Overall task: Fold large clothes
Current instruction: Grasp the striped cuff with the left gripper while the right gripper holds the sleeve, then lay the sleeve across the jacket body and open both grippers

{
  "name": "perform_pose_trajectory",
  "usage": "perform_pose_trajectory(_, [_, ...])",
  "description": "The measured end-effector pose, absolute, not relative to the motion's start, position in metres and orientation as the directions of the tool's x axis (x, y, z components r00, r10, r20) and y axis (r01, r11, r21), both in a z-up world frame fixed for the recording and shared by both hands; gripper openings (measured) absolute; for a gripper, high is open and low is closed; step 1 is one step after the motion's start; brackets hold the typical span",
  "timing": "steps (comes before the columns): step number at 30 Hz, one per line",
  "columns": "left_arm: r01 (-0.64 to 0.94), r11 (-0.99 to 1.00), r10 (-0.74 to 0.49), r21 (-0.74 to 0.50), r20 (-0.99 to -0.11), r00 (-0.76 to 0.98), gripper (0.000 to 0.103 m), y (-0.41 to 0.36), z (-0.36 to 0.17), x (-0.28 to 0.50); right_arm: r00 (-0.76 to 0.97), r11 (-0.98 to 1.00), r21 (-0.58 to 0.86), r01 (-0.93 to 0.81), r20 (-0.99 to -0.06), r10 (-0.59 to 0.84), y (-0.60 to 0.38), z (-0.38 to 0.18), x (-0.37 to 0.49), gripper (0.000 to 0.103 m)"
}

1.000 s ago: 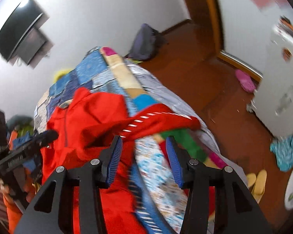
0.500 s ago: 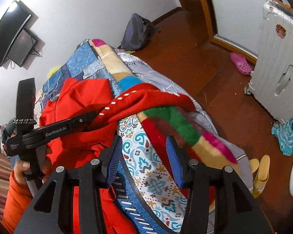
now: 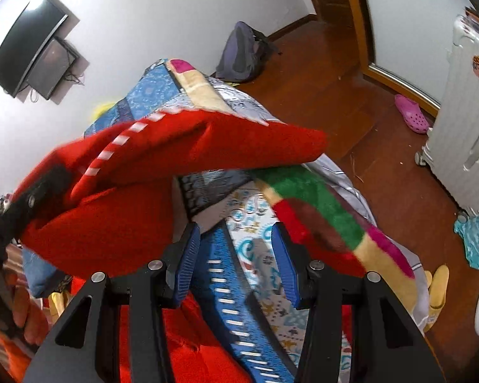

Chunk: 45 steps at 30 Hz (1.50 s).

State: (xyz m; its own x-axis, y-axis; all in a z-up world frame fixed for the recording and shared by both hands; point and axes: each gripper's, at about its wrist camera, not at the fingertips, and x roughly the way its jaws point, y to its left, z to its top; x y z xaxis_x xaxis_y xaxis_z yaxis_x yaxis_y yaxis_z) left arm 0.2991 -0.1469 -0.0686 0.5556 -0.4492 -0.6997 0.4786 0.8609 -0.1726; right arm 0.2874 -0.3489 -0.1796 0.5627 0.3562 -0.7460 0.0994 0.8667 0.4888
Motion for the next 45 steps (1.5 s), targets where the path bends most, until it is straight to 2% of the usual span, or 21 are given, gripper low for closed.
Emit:
perform_pose_trajectory(3, [0.463, 0.876, -0.407, -0.133, -0.719, 0.563, 0.015, -0.131, -0.083, 0.285, 0.543, 0.868, 0.490, 0.074, -0.750, 0.377, -0.339, -0.183, 0.292, 0.043])
perform_pose_trajectory(8, [0.469, 0.881, -0.319, -0.062, -0.811, 0.491, 0.018, -0.115, -0.119, 0.267, 0.512, 0.874, 0.483, 0.051, -0.764, 0.392, -0.323, -0.187, 0.298, 0.043])
perform_pose_trajectory(10, [0.477, 0.876, -0.311, -0.071, -0.838, 0.448, 0.024, -0.109, -0.127, 0.267, 0.509, 0.881, 0.471, 0.043, -0.769, 0.386, -0.316, -0.188, 0.298, 0.043])
perform_pose_trajectory(12, [0.469, 0.878, -0.326, -0.098, -0.840, 0.434, 0.039, -0.104, -0.126, 0.268, 0.509, 0.888, 0.458, 0.038, -0.774, 0.377, -0.314, -0.188, 0.295, 0.043])
perform_pose_trajectory(15, [0.455, 0.876, -0.377, -0.162, -0.818, 0.434, 0.046, -0.100, -0.111, 0.279, 0.503, 0.893, 0.449, 0.036, -0.780, 0.372, -0.316, -0.188, 0.292, 0.043])
perform_pose_trajectory(20, [0.479, 0.856, -0.424, -0.195, -0.796, 0.432, 0.056, -0.124, -0.090, 0.307, 0.511, 0.888, 0.452, 0.088, -0.785, 0.349, -0.334, -0.190, 0.283, 0.043])
perform_pose_trajectory(26, [0.522, 0.788, -0.502, -0.326, -0.832, 0.238, 0.058, -0.182, -0.110, 0.351, 0.531, 0.869, 0.466, 0.164, -0.784, 0.321, -0.361, -0.193, 0.271, 0.043])
perform_pose_trajectory(32, [0.507, 0.802, -0.423, -0.315, -0.900, 0.110, 0.058, -0.225, -0.166, 0.378, 0.533, 0.854, 0.480, 0.203, -0.786, 0.314, -0.370, -0.197, 0.266, 0.043])
perform_pose_trajectory(34, [0.463, 0.822, -0.422, -0.332, -0.901, 0.104, 0.055, -0.223, -0.181, 0.383, 0.532, 0.853, 0.480, 0.204, -0.786, 0.315, -0.369, -0.198, 0.265, 0.043])
perform_pose_trajectory(35, [0.448, 0.824, -0.432, -0.346, -0.896, 0.103, 0.044, -0.221, -0.185, 0.384, 0.530, 0.854, 0.479, 0.204, -0.787, 0.315, -0.369, -0.199, 0.265, 0.043])
perform_pose_trajectory(36, [0.442, 0.821, -0.446, -0.361, -0.889, 0.103, 0.024, -0.219, -0.188, 0.384, 0.528, 0.855, 0.477, 0.204, -0.789, 0.314, -0.368, -0.200, 0.265, 0.043])
perform_pose_trajectory(37, [0.445, 0.813, -0.457, -0.376, -0.885, 0.088, 0.012, -0.220, -0.189, 0.385, 0.525, 0.855, 0.477, 0.204, -0.791, 0.315, -0.368, -0.201, 0.266, 0.043])
perform_pose_trajectory(38, [0.449, 0.803, -0.469, -0.393, -0.881, 0.067, 0.006, -0.220, -0.190, 0.384, 0.522, 0.855, 0.477, 0.203, -0.791, 0.318, -0.369, -0.202, 0.266, 0.043])
perform_pose_trajectory(45, [0.511, 0.779, -0.506, -0.362, -0.845, 0.174, 0.004, -0.214, -0.149, 0.372, 0.524, 0.862, 0.483, 0.157, -0.780, 0.342, -0.358, -0.196, 0.271, 0.043])
